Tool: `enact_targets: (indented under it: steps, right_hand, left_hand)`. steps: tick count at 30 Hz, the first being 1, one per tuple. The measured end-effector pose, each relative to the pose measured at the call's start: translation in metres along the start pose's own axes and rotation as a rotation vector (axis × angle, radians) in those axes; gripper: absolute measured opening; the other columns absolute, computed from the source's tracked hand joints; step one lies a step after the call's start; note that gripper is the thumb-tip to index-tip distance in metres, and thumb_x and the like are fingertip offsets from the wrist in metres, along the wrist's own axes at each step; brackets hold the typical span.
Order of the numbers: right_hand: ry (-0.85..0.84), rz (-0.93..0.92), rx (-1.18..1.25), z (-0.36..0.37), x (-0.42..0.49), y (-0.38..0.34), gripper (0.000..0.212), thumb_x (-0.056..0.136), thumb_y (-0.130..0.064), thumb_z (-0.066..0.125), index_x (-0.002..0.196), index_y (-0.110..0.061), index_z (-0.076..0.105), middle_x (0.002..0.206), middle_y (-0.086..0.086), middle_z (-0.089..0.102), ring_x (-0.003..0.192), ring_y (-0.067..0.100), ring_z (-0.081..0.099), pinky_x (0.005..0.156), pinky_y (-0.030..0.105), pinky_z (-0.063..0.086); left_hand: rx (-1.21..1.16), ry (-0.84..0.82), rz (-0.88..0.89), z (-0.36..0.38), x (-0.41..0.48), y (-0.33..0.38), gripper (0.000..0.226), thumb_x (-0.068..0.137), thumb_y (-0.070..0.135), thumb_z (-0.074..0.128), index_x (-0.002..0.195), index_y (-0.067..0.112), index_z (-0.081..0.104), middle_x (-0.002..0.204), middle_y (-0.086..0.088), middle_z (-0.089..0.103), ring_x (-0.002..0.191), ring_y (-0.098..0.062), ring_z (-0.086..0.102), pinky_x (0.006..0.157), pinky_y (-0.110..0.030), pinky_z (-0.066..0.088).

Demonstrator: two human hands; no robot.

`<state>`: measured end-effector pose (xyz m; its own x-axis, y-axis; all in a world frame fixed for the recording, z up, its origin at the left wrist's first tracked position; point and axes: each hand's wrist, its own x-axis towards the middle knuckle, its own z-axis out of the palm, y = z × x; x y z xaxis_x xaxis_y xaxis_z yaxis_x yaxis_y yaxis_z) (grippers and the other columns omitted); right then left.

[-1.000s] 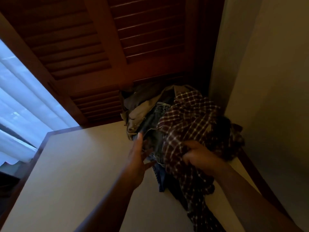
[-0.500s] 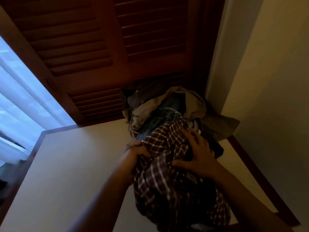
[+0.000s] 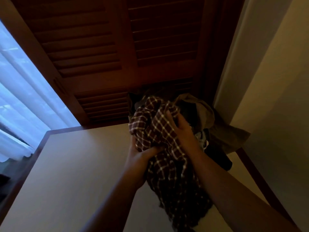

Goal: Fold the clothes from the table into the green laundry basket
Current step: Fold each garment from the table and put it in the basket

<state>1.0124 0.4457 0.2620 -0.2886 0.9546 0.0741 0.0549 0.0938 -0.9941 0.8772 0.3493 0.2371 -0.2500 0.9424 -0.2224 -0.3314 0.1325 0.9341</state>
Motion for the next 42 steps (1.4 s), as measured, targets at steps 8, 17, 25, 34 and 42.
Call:
enact_targets:
  steps: [8, 17, 25, 34, 42]
  right_hand:
    - [-0.174, -0.004, -1.049, -0.049, 0.138, 0.055, 0.065, 0.101, -0.058, 0.044, 0.16, -0.036, 0.026, 0.166, 0.007, 0.026, 0.15, 0.04, 0.025, 0.118, 0.063, 0.022]
    - [-0.177, -0.158, -0.895, 0.014, 0.107, 0.061, 0.012, 0.104, -0.04, 0.047, 0.101, -0.028, 0.05, 0.101, 0.001, 0.061, 0.121, 0.032, 0.049, 0.105, 0.056, 0.037]
    - [-0.512, 0.229, -0.056, 0.105, -0.03, 0.042, 0.05, 0.102, -0.052, 0.048, 0.146, -0.03, 0.051, 0.145, -0.01, 0.054, 0.132, 0.01, 0.051, 0.118, 0.039, 0.039]
    - [-0.998, 0.047, -0.164, 0.168, -0.126, -0.023, 0.03, 0.103, -0.05, 0.051, 0.082, -0.035, 0.067, 0.066, -0.015, 0.063, 0.063, -0.001, 0.059, 0.063, 0.02, 0.045]
    - [-0.195, -0.175, -0.81, 0.187, -0.048, 0.039, 0.061, 0.09, -0.058, 0.064, 0.137, -0.021, 0.054, 0.143, 0.006, 0.051, 0.132, 0.028, 0.049, 0.105, 0.049, 0.047]
  left_hand:
    - [0.147, 0.35, 0.133, 0.002, 0.035, -0.011, 0.068, 0.083, 0.002, 0.079, 0.128, 0.047, 0.054, 0.125, 0.011, 0.064, 0.115, -0.014, 0.063, 0.104, -0.053, 0.053]
    - [0.183, 0.574, 0.187, -0.062, -0.003, -0.027, 0.076, 0.079, 0.016, 0.081, 0.145, 0.033, 0.049, 0.138, 0.002, 0.062, 0.127, -0.023, 0.06, 0.109, -0.058, 0.049]
    - [0.275, 0.814, 0.21, -0.119, -0.052, -0.038, 0.06, 0.084, 0.012, 0.076, 0.12, 0.053, 0.053, 0.125, 0.008, 0.062, 0.123, -0.027, 0.059, 0.108, -0.054, 0.048]
    - [0.356, 0.805, 0.227, -0.184, -0.117, -0.039, 0.07, 0.072, 0.041, 0.079, 0.134, 0.023, 0.051, 0.121, -0.008, 0.067, 0.109, -0.031, 0.067, 0.091, -0.054, 0.058]
    - [0.32, 0.804, 0.163, -0.223, -0.148, -0.053, 0.064, 0.085, 0.001, 0.074, 0.134, 0.036, 0.052, 0.12, 0.002, 0.07, 0.11, -0.027, 0.068, 0.094, -0.054, 0.057]
